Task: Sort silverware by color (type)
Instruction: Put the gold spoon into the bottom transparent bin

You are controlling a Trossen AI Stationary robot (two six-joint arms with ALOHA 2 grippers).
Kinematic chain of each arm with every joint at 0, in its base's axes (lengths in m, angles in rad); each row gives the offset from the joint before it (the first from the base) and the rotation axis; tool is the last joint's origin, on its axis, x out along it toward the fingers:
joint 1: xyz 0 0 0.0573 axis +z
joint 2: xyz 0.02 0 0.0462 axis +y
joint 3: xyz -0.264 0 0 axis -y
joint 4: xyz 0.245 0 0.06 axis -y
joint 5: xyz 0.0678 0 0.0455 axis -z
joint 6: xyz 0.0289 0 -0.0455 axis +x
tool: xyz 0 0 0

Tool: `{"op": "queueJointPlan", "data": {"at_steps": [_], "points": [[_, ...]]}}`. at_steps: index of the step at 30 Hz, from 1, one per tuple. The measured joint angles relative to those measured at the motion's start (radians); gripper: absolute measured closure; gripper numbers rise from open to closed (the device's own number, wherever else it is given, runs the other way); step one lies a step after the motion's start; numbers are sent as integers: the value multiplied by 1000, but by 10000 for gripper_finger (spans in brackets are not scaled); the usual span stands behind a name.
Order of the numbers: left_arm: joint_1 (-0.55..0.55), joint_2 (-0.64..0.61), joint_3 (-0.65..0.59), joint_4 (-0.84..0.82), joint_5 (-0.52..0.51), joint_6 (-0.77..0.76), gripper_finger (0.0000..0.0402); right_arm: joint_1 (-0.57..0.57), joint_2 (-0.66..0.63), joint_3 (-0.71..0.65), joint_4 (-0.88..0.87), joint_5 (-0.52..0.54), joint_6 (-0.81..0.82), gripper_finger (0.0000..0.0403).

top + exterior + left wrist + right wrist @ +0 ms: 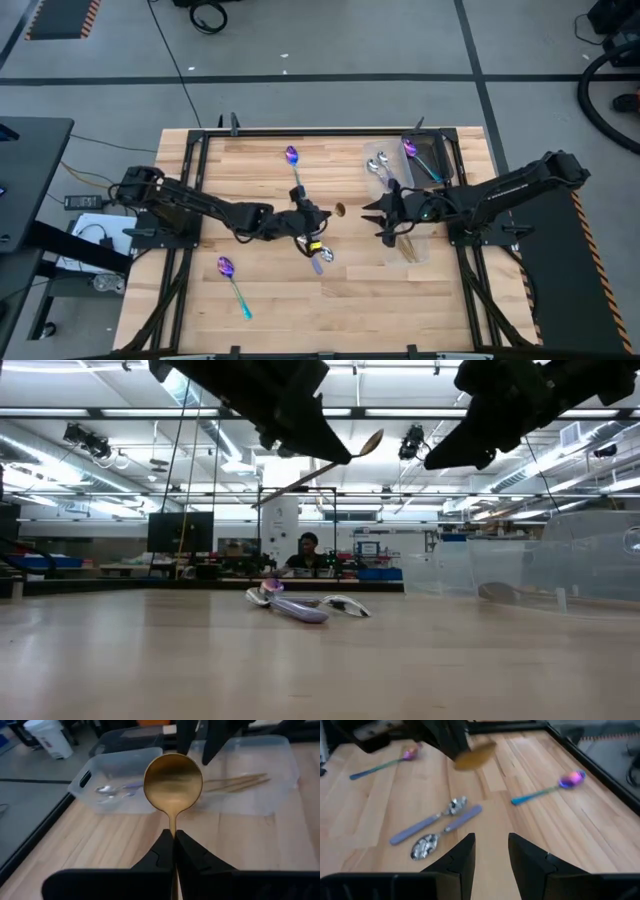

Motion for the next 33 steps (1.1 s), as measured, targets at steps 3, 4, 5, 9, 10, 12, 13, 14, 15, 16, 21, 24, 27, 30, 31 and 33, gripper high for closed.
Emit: {"op": "queueJointPlan", "data": {"at_steps": [3, 4, 5, 9, 10, 12, 13, 14, 15, 16, 21, 24, 27, 30, 31, 33], "points": [[15, 0, -34, 117, 65, 28, 390, -3, -16, 0, -38, 1, 27, 277], [19, 0, -55, 175, 84, 43, 390, -3, -21, 0, -51, 1, 31, 277], [22, 0, -78, 229, 96, 47, 390, -2, -22, 0, -51, -1, 35, 277], [28, 0, -150, 402, 104, 71, 390, -3, -8, 0, -31, -56, 53, 277], [30, 1, -163, 442, 105, 70, 390, -2, 5, 0, -15, -71, 54, 277], [35, 1, -184, 517, 108, 70, 390, -1, 33, 0, 3, -97, 55, 277], [38, 1, -190, 535, 108, 70, 390, -1, 51, 0, 26, -107, 55, 276], [39, 1, -193, 546, 108, 71, 390, 1, 64, 0, 32, -111, 55, 276], [39, 1, -195, 557, 108, 71, 390, 2, 80, 0, 45, -114, 54, 276], [39, 2, -195, 567, 108, 76, 390, 3, 100, 0, 77, -116, 53, 276], [30, 2, -197, 627, 113, 121, 390, 4, 168, 1, 222, -143, 10, 276], [21, 2, -196, 691, 121, 166, 390, 4, 210, 0, 313, -152, -35, 276], [21, 2, -196, 736, 136, 199, 390, 4, 248, 0, 404, -152, -75, 276], [21, 2, -196, 769, 138, 209, 390, 4, 283, 0, 484, -152, -118, 276], [21, 2, -196, 776, 138, 210, 390, 4, 291, 1, 502, -152, -133, 276], [24, 2, -196, 789, 151, 206, 390, 3, 309, 1, 538, -152, -149, 270]]}}
